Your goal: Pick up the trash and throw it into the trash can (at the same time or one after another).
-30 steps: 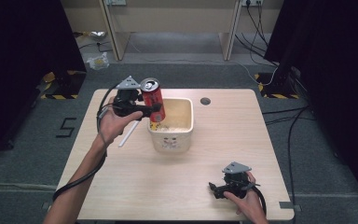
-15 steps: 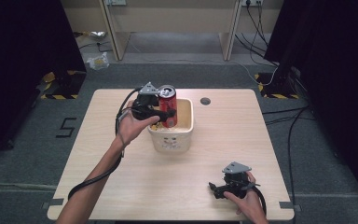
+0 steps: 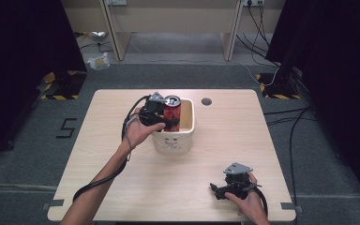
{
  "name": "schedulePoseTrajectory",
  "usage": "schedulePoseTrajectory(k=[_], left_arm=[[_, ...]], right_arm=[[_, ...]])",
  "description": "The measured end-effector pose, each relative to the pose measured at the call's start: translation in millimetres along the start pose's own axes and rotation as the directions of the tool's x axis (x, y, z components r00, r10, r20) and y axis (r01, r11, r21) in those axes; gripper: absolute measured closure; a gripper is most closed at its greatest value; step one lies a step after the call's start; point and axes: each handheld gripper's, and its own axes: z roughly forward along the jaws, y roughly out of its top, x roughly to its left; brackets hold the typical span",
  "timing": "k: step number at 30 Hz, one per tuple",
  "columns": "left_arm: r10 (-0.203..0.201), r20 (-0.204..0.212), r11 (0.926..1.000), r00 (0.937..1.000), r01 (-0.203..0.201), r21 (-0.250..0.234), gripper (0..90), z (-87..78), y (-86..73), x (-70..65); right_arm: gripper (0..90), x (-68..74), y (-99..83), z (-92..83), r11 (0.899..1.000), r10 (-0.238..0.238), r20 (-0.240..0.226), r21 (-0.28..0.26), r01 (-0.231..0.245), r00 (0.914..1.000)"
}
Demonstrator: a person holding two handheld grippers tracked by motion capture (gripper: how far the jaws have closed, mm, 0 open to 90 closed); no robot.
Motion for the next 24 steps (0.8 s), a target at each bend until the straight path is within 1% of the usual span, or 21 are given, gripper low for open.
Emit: schedulePoseTrajectory(k=[4, 7, 11, 13, 18, 20, 24], left_arm=[[0.002, 0.002, 0.9998, 1.0, -0.002, 0.019, 33.7, 3.1, -4.4, 0.5], [-0.005, 0.009, 0.9994, 0.9999, 0.004, 0.035, 33.6, 4.8, -9.2, 1.2], [-0.007, 0.007, 0.9995, 0.9999, 0.007, 0.03, 33.4, 2.9, -10.4, 1.7], [-0.002, 0.004, 0.9996, 1.0, 0.001, 0.03, 33.2, 1.9, -10.4, 1.6], [-0.011, 0.004, 0.9997, 0.9999, 0.011, 0.021, 31.4, -1.0, -11.2, 1.5], [-0.004, -0.001, 0.9998, 1.0, 0.004, 0.02, 31.4, -2.5, -11.2, 1.6], [-0.009, -0.001, 0.9999, 1.0, 0.009, 0.013, 28.7, -5.2, -10.6, 2.6]], right_arm=[[0.3, 0.0, 0.1, -0.3, 1.0, 0.0, 0.0, 0.004, 0.0, 1.0], [0.3, 0.1, 0.1, -0.2, 1.0, 0.002, -0.001, 0.003, -0.002, 1.0], [0.3, 0.0, 0.0, -0.1, 1.0, 0.0, -0.001, 0.002, 0.0, 1.0], [0.3, 0.1, 0.1, -0.2, 1.0, 0.002, -0.001, 0.003, -0.002, 1.0], [0.3, 0.0, 0.0, -0.1, 1.0, 0.001, -0.002, 0.002, -0.001, 1.0], [0.3, 0.1, 0.0, -0.2, 1.0, 0.003, -0.001, 0.003, -0.003, 1.0], [0.3, 0.1, 0.1, -0.1, 1.0, 0.003, -0.003, 0.003, -0.003, 1.0]])
